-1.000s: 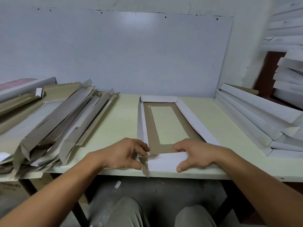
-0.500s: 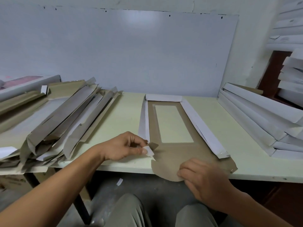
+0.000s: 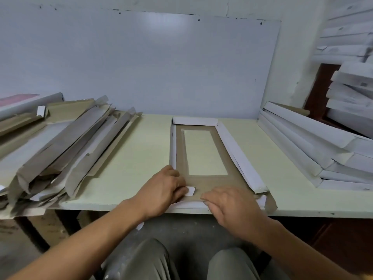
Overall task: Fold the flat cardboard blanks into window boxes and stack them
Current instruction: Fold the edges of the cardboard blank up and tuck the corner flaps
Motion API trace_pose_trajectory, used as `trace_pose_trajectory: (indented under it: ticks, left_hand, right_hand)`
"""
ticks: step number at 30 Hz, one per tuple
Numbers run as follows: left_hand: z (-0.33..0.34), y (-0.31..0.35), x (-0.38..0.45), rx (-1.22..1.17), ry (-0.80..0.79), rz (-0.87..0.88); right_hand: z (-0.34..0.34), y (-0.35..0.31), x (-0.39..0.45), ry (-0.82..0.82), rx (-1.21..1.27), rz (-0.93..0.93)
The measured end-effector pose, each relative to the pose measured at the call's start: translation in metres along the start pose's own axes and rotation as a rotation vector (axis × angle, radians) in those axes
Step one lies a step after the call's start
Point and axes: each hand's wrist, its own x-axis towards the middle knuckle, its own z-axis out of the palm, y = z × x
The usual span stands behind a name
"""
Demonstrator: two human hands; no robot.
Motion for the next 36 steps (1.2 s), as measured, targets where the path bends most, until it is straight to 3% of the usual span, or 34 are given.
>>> trace_pose_trajectory:
  ticks: [3, 5, 7, 8, 10, 12, 14, 17, 23, 27, 30, 33, 36]
  left_hand:
    - [0.000, -0.007, -0.002, -0.010, -0.049, -0.017]
    - [-0.001, -0.009, -0.003, -0.033, -0.060, -0.002]
    - [-0.002, -0.007, -0.002, -0.037, -0.054, 0.013]
    - [-0.003, -0.007, -0.002, -0.035, -0.054, 0.013]
    - [-0.004, -0.007, -0.001, -0.030, -0.051, 0.015]
    - [-0.004, -0.006, -0.002, -0.036, -0.039, 0.018]
    - [-0.004, -0.005, -0.002, -0.041, -0.026, 0.018]
    - [-0.002, -0.006, -0.004, -0.035, -0.006, 0.016]
    - [-0.005, -0.003, -0.002, -0.032, -0.023, 0.036]
    - [-0.004, 0.002, -0.003, -0.024, -0.070, 0.037]
    - [-0.003, 0.002, -0.004, -0.041, -0.068, 0.005]
    - [-0.003, 0.001, -0.003, -0.030, -0.092, -0.006]
    - [-0.007, 0.004, 0.001, -0.107, -0.050, -0.070]
  right_hand:
    - [-0.012, 0.012, -0.005, -0.094, 0.191, -0.015]
    - [-0.021, 0.036, -0.011, 0.026, 0.401, 0.173]
    - [-0.029, 0.074, -0.015, 0.209, 0.381, 0.397]
    - [-0.034, 0.094, -0.019, 0.189, 0.276, 0.505]
    - [-0.040, 0.124, -0.028, -0.016, 0.234, 0.712]
    - [-0.037, 0.133, -0.033, -0.184, 0.584, 0.805]
    - [-0.035, 0.126, -0.033, -0.278, 0.788, 0.744]
    - [-0.035, 0.122, -0.030, -0.339, 0.778, 0.631]
    - [-0.026, 0.126, -0.020, -0.288, 0.857, 0.732]
    - [-0.019, 0.126, -0.010, -0.255, 1.142, 0.856]
    - [-0.023, 0.134, -0.012, -0.315, 1.341, 0.766]
    - [-0.020, 0.137, -0.019, -0.347, 1.188, 0.597]
    - [-0.013, 0.135, -0.018, -0.266, 0.715, 0.418]
